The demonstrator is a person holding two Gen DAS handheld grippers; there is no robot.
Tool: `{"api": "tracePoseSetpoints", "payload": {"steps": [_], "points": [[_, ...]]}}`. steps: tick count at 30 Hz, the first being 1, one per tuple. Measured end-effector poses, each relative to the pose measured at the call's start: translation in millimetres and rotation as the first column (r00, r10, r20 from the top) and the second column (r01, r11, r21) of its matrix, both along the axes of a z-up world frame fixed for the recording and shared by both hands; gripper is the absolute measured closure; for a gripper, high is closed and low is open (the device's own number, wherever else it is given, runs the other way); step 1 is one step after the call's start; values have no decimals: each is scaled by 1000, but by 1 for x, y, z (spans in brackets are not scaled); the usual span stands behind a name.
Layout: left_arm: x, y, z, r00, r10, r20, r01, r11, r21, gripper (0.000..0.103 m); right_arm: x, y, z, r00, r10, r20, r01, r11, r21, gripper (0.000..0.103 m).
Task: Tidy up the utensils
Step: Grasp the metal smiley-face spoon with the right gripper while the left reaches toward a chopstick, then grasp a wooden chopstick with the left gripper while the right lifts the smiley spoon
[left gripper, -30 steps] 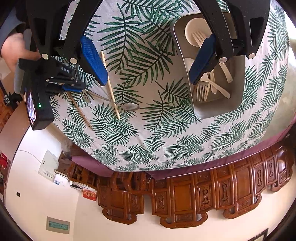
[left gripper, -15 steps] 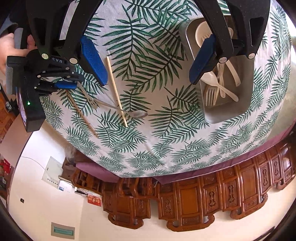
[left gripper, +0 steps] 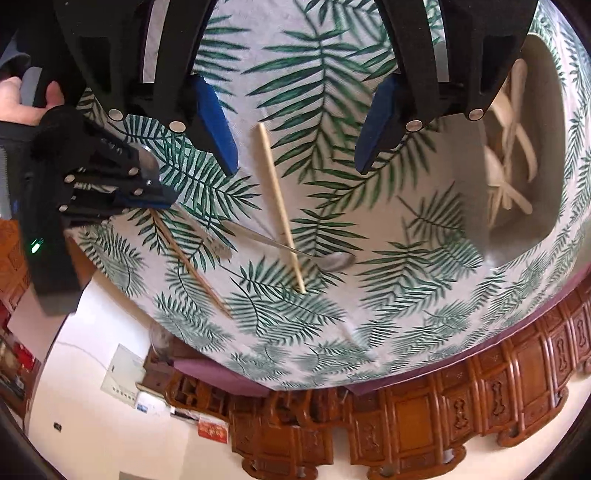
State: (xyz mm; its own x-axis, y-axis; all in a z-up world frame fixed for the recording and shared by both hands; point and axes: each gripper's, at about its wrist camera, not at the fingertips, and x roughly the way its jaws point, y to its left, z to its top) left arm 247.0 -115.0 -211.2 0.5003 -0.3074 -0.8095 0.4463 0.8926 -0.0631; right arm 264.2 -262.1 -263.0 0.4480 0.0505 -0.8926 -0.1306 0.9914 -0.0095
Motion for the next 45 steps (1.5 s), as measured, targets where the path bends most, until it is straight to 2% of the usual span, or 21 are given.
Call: {"api": "tracePoseSetpoints", "payload": {"steps": [4,11,14,21,25,28,36,45], "points": [[13,-12,-8,1000,23,-5,-23,1000,9,42,5,-5,6,999,8,34,-8,1000,9,96],[61,-14,-21,988,125,-86,-131,988,-75,43,16,-15,6,998,19,56,-21,999,33,96],[77,-19,-29,981,148,-124,-161,982,-101,46,17,-19,4,998,19,58,-22,998,56,96],[103,-28,-41,961,219,-172,-242,962,-127,61,16,-21,0,998,30,63,-34,997,72,96],[117,-31,-42,946,279,-166,-298,949,-104,72,16,-22,1,997,29,66,-35,996,84,96],[121,-31,-42,938,307,-161,-323,943,-84,79,16,-23,0,998,29,63,-35,995,95,96],[115,-32,-42,933,312,-179,-326,944,-56,80,16,-23,2,997,29,71,-36,993,112,96],[98,-36,-42,942,306,-138,-313,949,-33,78,16,-26,5,997,21,76,-31,991,132,96]]}}
